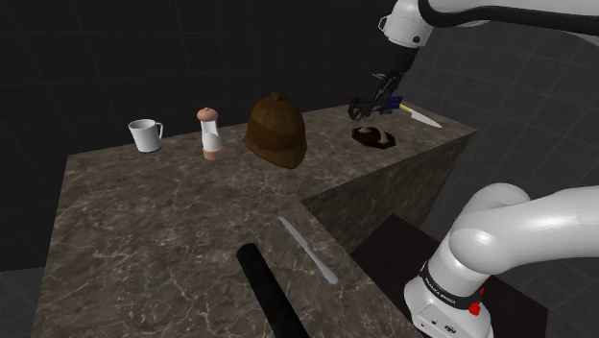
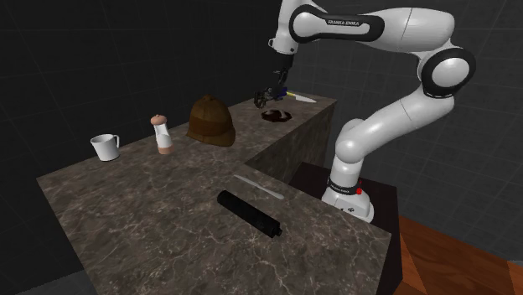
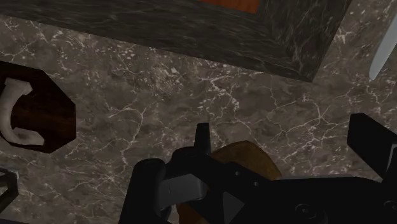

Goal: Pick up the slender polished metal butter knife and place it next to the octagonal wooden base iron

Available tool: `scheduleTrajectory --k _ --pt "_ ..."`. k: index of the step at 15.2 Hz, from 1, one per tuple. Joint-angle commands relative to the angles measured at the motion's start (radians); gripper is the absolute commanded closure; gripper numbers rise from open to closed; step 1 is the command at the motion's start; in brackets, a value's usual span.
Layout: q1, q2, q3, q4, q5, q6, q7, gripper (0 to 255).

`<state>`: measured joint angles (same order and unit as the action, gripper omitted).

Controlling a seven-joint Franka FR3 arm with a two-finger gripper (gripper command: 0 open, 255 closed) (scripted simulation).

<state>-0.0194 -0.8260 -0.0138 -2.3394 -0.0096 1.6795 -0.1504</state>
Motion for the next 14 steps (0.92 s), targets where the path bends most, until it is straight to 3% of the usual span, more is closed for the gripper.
scheduleTrajectory --k 1,14 --pt "0.000 0.000 0.000 0.000 0.000 0.000 0.000 0" --pt "0.064 -0.052 0.281 -0.300 0.163 0.215 0.338 0"
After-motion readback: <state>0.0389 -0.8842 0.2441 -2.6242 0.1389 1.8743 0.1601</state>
